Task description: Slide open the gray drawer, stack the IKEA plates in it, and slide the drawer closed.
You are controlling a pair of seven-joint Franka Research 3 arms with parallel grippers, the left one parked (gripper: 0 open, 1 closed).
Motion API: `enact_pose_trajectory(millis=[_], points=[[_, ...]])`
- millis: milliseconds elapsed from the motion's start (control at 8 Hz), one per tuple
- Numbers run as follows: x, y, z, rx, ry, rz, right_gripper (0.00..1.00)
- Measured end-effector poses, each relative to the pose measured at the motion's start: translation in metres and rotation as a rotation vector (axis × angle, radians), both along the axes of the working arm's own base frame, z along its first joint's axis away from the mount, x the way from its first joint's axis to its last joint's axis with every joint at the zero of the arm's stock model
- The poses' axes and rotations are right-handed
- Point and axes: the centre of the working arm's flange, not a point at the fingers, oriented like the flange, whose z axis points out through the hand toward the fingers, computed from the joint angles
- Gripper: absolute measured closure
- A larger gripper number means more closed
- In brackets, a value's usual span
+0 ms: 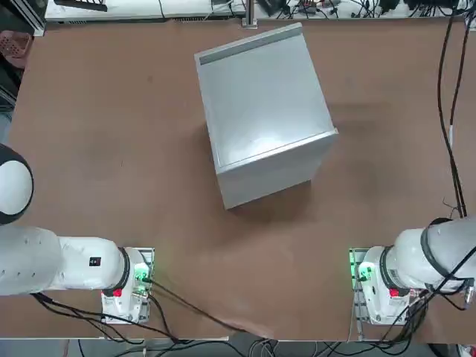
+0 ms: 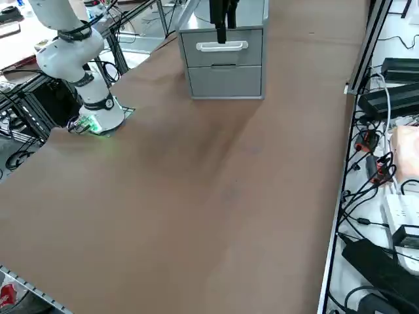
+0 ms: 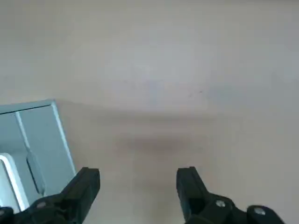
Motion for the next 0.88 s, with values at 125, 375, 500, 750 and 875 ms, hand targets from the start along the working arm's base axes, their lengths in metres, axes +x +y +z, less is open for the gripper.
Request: enact_pose_trajectory(millis=[125, 375, 500, 750, 875], points=[[-0.006, -0.01, 0.006, -0.008, 0.002, -0.01, 0.0], [-0.029, -0.029, 0.008, -0.029, 0.02, -0.03, 0.0], [-0.043, -0.031, 0.009, -0.032, 0.025, -0.034, 0.0], [-0.061, -0.03, 0.015, -0.005, 0.022, -0.037, 0.0], [-0.064, -0.032, 0.018, 0.013, 0.018, -0.044, 0.0]])
